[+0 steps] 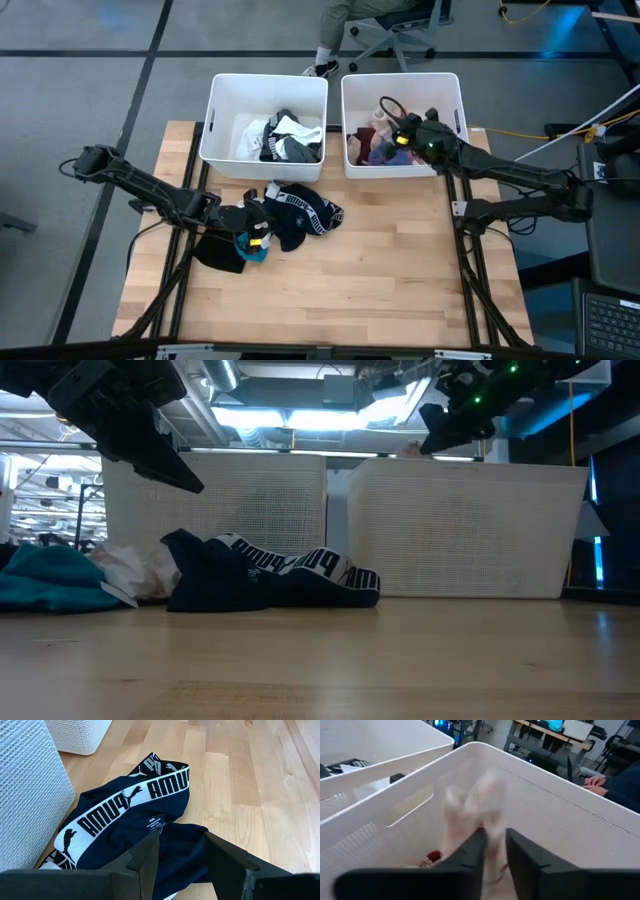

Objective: Sort clothes
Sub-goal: Put the brown stripe sock into the right white laundry bin, then put the black underwear into the left white laundry bin

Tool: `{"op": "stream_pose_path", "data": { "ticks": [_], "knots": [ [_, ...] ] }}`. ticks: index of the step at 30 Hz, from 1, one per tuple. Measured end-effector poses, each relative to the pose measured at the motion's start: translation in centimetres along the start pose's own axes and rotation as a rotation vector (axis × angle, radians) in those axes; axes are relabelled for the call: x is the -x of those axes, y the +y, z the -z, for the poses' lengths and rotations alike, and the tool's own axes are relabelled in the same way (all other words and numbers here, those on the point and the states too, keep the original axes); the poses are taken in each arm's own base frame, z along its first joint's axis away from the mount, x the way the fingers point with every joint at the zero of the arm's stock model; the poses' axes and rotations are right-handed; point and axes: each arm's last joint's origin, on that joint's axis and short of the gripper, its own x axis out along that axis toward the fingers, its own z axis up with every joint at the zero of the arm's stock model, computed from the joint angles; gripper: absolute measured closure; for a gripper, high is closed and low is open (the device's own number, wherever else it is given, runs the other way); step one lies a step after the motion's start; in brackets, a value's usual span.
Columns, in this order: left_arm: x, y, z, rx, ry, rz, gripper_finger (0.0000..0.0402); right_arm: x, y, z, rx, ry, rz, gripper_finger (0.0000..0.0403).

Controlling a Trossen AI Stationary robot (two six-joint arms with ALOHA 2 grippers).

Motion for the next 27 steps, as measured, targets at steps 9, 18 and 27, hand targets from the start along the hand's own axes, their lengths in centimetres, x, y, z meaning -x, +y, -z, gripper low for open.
{"op": "stream_pose_path", "data": {
  "ticks": [9,18,27],
  "knots": [
    [0.0,0.0,0.0,0.004,0.0,0.0,0.0258,1.3,-0.4,-1.3,-0.007,0.015,-0.063,0.0183],
    [0.0,0.0,0.0,0.007,-0.001,0.001,0.0258,5.8,3.5,-3.0,-0.066,0.048,-0.651,0.0144],
    [0.0,0.0,0.0,0.007,-0.001,0.001,0.0258,9.1,12.0,1.6,0.1,0.103,-0.844,0.0159]
  ]
}}
